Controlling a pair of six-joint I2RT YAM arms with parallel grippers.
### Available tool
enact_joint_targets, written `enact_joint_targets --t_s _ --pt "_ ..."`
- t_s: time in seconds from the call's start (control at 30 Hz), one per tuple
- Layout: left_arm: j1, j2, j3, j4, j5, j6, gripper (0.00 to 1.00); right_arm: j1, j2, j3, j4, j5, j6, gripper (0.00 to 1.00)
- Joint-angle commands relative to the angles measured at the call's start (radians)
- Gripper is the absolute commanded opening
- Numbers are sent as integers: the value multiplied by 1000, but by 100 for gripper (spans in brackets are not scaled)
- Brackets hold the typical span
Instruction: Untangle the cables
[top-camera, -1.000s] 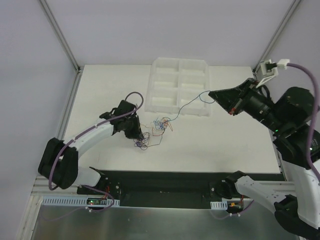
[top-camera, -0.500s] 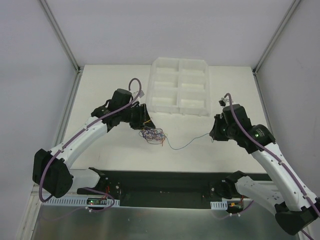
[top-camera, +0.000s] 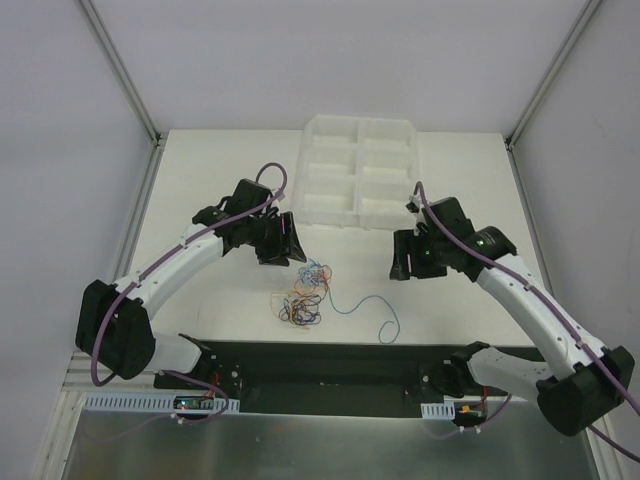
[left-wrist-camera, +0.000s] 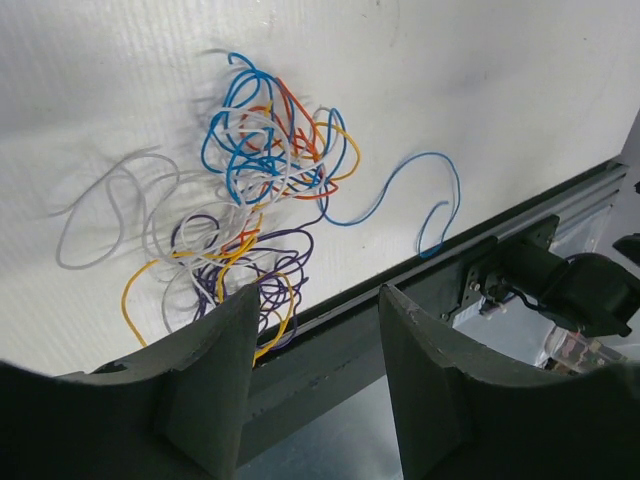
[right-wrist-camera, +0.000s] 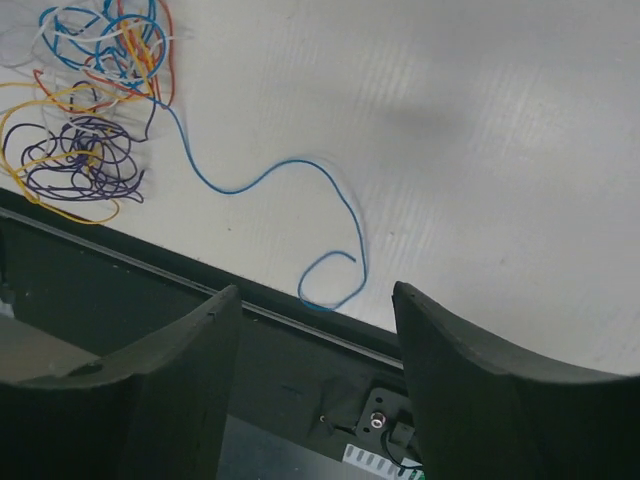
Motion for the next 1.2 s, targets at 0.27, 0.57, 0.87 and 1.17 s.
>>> enact_joint_targets --t_s 0.27,0.57,0.87,1.17 --pt "29 -78 -85 -152 -124 12 54 159 292 65 265 -388 69 65" --pt "30 -121 -185 -158 -65 -60 45 341 461 69 361 -379 127 58" --pt "23 -64 -194 -126 -19 -60 46 342 469 37 384 -388 133 57" --pt "1 -26 -190 -92 -24 -83 18 342 446 16 381 -375 133 57"
